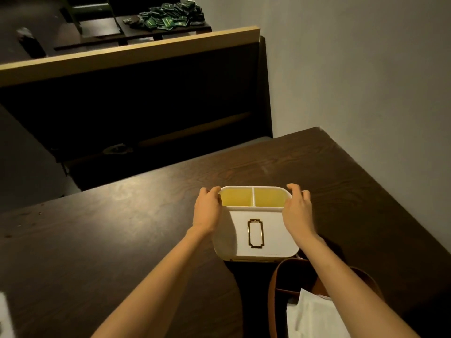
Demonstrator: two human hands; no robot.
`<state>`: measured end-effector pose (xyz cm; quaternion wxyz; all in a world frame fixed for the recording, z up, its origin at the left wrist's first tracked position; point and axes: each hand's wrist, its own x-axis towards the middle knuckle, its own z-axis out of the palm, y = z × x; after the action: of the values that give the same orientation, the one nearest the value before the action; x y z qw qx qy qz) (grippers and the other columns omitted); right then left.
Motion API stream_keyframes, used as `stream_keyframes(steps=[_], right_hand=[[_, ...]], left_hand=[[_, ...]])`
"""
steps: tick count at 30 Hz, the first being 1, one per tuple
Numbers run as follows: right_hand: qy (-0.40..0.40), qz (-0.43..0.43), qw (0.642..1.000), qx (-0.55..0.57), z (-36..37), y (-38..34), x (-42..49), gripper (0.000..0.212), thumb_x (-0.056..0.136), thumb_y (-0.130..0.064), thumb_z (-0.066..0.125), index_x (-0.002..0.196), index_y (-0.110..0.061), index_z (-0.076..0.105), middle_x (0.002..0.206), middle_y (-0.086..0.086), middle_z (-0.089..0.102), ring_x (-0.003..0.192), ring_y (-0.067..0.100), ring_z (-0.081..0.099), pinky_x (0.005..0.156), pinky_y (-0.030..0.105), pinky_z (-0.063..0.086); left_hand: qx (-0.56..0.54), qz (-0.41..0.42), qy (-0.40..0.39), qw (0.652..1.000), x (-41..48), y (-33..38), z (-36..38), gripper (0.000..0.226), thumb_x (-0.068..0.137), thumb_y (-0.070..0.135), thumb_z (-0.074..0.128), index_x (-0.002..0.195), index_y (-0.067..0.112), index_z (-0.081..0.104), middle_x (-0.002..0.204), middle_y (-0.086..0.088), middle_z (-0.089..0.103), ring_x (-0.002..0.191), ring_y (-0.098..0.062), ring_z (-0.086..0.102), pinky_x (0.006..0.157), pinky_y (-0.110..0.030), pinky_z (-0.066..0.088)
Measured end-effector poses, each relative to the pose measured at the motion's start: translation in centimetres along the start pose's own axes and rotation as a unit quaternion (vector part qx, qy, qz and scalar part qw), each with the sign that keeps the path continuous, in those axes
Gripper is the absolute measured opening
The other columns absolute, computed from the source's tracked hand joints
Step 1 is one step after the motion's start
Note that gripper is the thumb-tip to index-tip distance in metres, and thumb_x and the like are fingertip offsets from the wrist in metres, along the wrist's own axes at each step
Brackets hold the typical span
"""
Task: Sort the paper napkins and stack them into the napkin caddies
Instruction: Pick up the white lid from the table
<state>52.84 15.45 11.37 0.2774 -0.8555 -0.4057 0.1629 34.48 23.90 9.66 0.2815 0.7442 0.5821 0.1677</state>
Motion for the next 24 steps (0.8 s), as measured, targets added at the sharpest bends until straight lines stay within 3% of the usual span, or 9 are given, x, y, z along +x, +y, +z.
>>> stream_keyframes(steps=[2, 4, 6, 8, 10, 15, 21, 24], right_hand=[[-0.014, -0.032, 0.998, -0.048, 0.4, 0.3, -0.3, 0.042, 0.097, -0.004, 0.035, 0.138, -0.013, 0.040, 0.130, 0.010, 0.041, 0.099, 0.022, 0.050, 0.074, 0.027, 0.044], [-0.012, -0.058, 0.994, -0.090, 0.7, 0.3, -0.4, 0.044, 0.098, -0.006, 0.035, 0.141, -0.012, 0.036, 0.139, 0.005, 0.038, 0.114, 0.024, 0.045, 0.086, 0.031, 0.045], [-0.025, -0.084, 0.991, -0.098, 1.1, 0.0, -0.6, 0.046, 0.100, -0.019, 0.035, 0.144, -0.011, 0.031, 0.149, 0.003, 0.031, 0.128, 0.024, 0.035, 0.101, 0.034, 0.038], [-0.060, -0.097, 0.986, -0.118, 1.6, -0.2, -1.1, 0.056, 0.099, -0.040, 0.033, 0.148, -0.015, 0.021, 0.156, -0.001, 0.019, 0.139, 0.022, 0.021, 0.109, 0.039, 0.029], [-0.081, -0.093, 0.979, -0.165, 2.0, -0.2, -1.5, 0.065, 0.096, -0.053, 0.026, 0.150, -0.021, 0.011, 0.159, -0.006, 0.008, 0.144, 0.023, 0.008, 0.113, 0.047, 0.020], [-0.073, -0.104, 0.963, -0.236, 2.9, 0.1, -1.2, 0.075, 0.091, -0.063, 0.013, 0.151, -0.020, 0.001, 0.160, -0.002, -0.003, 0.146, 0.024, -0.008, 0.117, 0.045, 0.005], [-0.052, -0.147, 0.950, -0.272, 3.2, 0.5, -1.5, 0.074, 0.091, -0.061, 0.001, 0.150, -0.016, 0.000, 0.159, 0.003, -0.004, 0.145, 0.023, -0.010, 0.116, 0.041, -0.006], [-0.049, -0.192, 0.942, -0.270, 3.4, 0.3, -1.5, 0.072, 0.091, -0.055, -0.002, 0.151, -0.016, 0.007, 0.159, 0.004, 0.004, 0.146, 0.022, -0.002, 0.115, 0.037, -0.005]], left_hand=[[0.019, 0.013, -0.013, 1.000, 0.0, -0.1, 0.3, 0.031, 0.097, 0.008, 0.036, 0.123, 0.010, 0.052, 0.109, -0.010, 0.051, 0.099, -0.026, 0.050, 0.081, -0.028, 0.042], [0.045, 0.036, -0.011, 0.998, 0.1, 0.1, 0.5, 0.038, 0.099, 0.012, 0.035, 0.137, 0.011, 0.041, 0.129, -0.015, 0.048, 0.116, -0.029, 0.046, 0.097, -0.036, 0.041], [0.107, 0.090, -0.004, 0.990, -0.1, 0.9, 1.1, 0.046, 0.101, 0.022, 0.029, 0.146, 0.011, 0.029, 0.146, -0.012, 0.037, 0.133, -0.027, 0.034, 0.109, -0.037, 0.032], [0.157, 0.118, -0.006, 0.980, -0.8, 1.7, 1.8, 0.062, 0.096, 0.042, 0.007, 0.148, 0.014, 0.024, 0.153, -0.007, 0.029, 0.141, -0.024, 0.023, 0.113, -0.037, 0.022], [0.198, 0.125, -0.008, 0.972, -1.1, 1.8, 2.2, 0.075, 0.088, 0.048, -0.008, 0.149, 0.016, 0.021, 0.155, -0.005, 0.024, 0.144, -0.024, 0.016, 0.115, -0.039, 0.017], [0.244, 0.120, -0.025, 0.962, -0.6, 1.2, 3.0, 0.072, 0.090, 0.049, -0.006, 0.150, 0.015, 0.014, 0.158, -0.005, 0.015, 0.147, -0.022, 0.005, 0.118, -0.041, 0.003], [0.265, 0.150, -0.022, 0.952, -1.0, 1.5, 2.9, 0.083, 0.085, 0.050, -0.025, 0.151, 0.013, 0.009, 0.159, -0.006, 0.004, 0.146, -0.020, -0.008, 0.115, -0.044, -0.009], [0.269, 0.180, -0.023, 0.946, -1.0, 1.4, 2.9, 0.077, 0.089, 0.048, -0.023, 0.151, 0.015, 0.007, 0.159, -0.005, 0.005, 0.146, -0.020, -0.004, 0.115, -0.041, -0.008]])
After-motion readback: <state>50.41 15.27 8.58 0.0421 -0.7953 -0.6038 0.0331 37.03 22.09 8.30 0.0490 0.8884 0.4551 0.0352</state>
